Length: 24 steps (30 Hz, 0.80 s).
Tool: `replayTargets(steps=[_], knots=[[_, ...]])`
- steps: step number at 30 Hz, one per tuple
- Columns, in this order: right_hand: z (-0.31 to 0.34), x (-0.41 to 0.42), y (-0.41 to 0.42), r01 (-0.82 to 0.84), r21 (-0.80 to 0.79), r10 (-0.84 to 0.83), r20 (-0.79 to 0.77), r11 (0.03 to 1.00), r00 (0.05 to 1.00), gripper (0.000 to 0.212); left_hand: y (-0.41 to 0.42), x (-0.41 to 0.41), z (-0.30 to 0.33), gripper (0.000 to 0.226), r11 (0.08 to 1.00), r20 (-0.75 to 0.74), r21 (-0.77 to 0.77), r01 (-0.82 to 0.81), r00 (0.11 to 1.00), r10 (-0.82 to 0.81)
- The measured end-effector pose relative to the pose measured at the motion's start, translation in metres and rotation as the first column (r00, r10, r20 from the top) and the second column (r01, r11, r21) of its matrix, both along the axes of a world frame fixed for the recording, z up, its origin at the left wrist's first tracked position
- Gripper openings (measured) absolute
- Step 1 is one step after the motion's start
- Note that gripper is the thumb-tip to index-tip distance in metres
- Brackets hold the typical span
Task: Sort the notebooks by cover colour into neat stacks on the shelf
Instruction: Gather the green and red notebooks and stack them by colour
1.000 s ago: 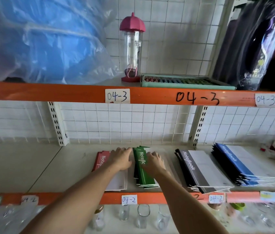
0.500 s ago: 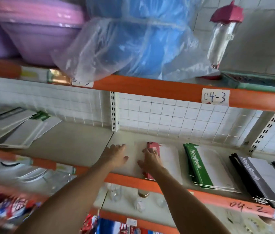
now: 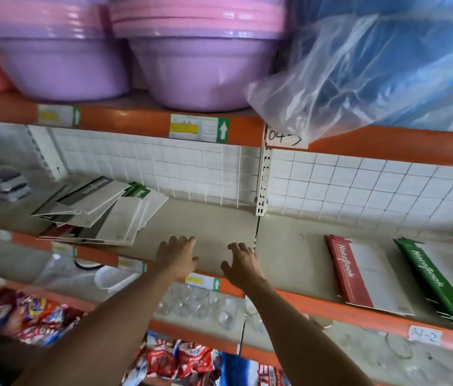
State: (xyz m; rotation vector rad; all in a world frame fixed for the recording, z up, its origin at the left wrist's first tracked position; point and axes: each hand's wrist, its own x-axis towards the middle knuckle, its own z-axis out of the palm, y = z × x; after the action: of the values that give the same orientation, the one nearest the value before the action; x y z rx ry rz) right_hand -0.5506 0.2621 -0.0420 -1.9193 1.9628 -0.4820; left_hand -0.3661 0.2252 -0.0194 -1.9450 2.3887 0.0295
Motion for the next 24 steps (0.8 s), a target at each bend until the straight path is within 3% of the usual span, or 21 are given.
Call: replayTargets(steps=[6, 15, 20, 24], knots=[[-0.003, 0.056, -0.058, -0.055, 0.089, 0.061, -0.073, 0.995, 0.995, 0.056, -0.045, 0.047, 0.001, 0.051, 0.999, -0.024, -0.018, -0.033, 0.999, 0.033], [-0.005, 0.143, -0.161, -0.188, 0.066, 0.193, -0.094, 0.980, 0.977, 0.053, -0.126, 0.131, 0.000, 0.055, 0.995, 0.001, -0.012, -0.101, 0.995, 0.101], [0.000, 0.196, -0.203, -0.320, 0.045, 0.324, -0.146, 0.946, 0.935, 0.052, -0.161, 0.176, -0.001, 0.051, 0.990, 0.000, -0.047, -0.130, 0.991, 0.131], [-0.005, 0.225, -0.219, -0.411, 0.109, 0.425, -0.205, 0.905, 0.882, 0.064, -0.176, 0.198, -0.011, 0.048, 0.991, 0.021, -0.041, -0.124, 0.992, 0.125]])
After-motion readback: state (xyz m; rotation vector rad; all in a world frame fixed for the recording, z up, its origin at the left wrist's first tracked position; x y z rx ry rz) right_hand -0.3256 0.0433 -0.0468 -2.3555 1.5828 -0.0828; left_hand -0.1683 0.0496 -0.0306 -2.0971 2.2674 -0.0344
